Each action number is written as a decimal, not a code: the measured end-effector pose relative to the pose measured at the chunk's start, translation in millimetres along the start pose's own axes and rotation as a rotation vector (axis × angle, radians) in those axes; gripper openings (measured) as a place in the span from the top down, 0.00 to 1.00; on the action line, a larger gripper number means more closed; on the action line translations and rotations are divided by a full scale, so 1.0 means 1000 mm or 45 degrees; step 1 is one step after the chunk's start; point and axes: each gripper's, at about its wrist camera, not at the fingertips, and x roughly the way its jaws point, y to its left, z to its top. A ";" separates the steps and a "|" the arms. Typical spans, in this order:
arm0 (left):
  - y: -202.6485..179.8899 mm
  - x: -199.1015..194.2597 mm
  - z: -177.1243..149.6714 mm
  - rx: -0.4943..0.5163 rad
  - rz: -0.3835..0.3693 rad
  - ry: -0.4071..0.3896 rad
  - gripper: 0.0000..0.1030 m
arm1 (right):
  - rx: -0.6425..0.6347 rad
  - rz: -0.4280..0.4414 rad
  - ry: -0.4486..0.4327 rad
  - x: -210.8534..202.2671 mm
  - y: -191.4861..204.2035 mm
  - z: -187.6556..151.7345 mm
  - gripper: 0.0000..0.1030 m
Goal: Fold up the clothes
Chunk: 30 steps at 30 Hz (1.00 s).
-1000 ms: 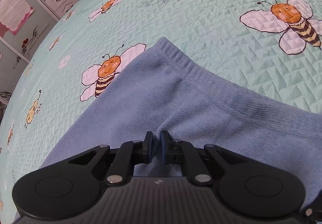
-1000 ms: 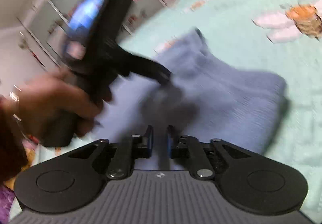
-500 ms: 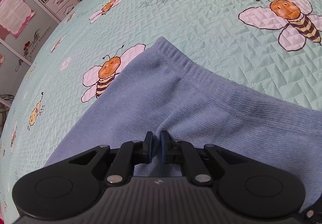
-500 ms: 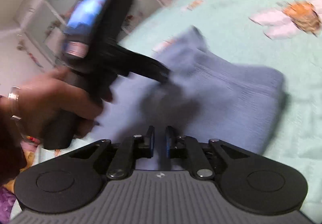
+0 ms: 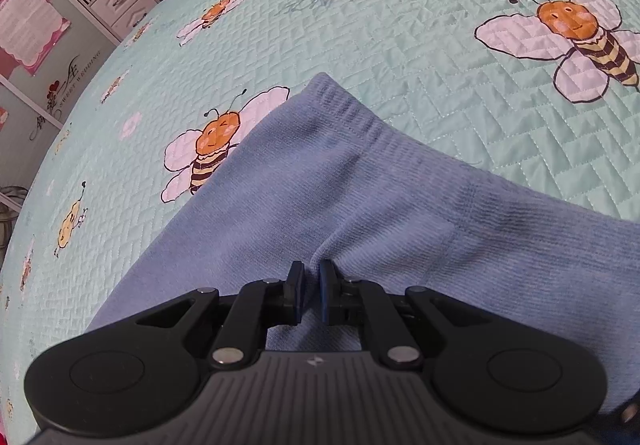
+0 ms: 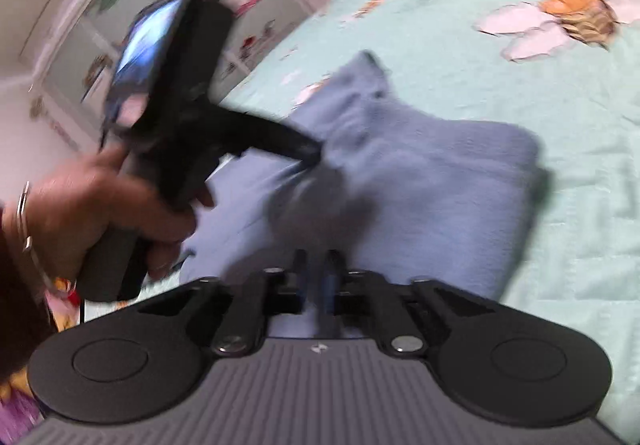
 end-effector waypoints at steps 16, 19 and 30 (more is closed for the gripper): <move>0.042 -0.007 0.001 -0.410 -0.275 -0.142 0.91 | -0.024 0.071 -0.013 0.002 0.005 -0.006 0.79; 0.038 0.013 0.006 -0.432 -0.279 -0.130 0.91 | -0.020 0.077 -0.010 0.005 0.004 -0.005 0.79; 0.048 0.053 0.067 -0.464 -0.207 -0.098 0.95 | -0.015 0.104 -0.006 0.005 0.001 -0.006 0.79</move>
